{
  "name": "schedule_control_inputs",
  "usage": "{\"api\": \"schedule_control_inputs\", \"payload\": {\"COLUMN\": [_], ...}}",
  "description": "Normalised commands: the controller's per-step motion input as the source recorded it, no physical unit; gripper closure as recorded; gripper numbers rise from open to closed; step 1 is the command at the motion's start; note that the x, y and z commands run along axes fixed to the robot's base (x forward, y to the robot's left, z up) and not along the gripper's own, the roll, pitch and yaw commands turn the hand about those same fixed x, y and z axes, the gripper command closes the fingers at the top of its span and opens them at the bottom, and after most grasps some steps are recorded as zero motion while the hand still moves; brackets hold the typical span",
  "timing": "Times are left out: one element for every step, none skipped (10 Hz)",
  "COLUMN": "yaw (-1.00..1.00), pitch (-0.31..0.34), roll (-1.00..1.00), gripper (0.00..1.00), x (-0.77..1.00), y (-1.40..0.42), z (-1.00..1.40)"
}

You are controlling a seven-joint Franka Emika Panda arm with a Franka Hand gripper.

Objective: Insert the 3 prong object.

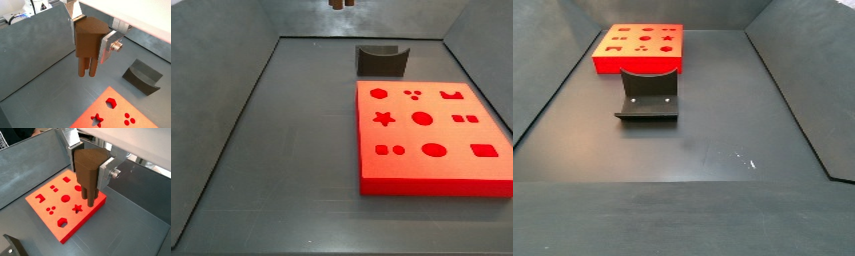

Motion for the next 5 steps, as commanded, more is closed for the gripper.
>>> {"api": "schedule_control_inputs", "payload": {"yaw": [0.33,0.35,0.49,0.57,0.52], "pitch": [0.0,0.04,0.046,0.023,0.02], "roll": [0.0,0.03,0.05,0.03,0.0], "gripper": [1.0,1.0,1.0,1.0,1.0], "x": [0.86,0.95,0.79,0.67,0.74], "y": [0.08,0.02,0.0,0.0,0.0], "z": [-0.11,0.0,-0.02,-0.06,-0.1]}}
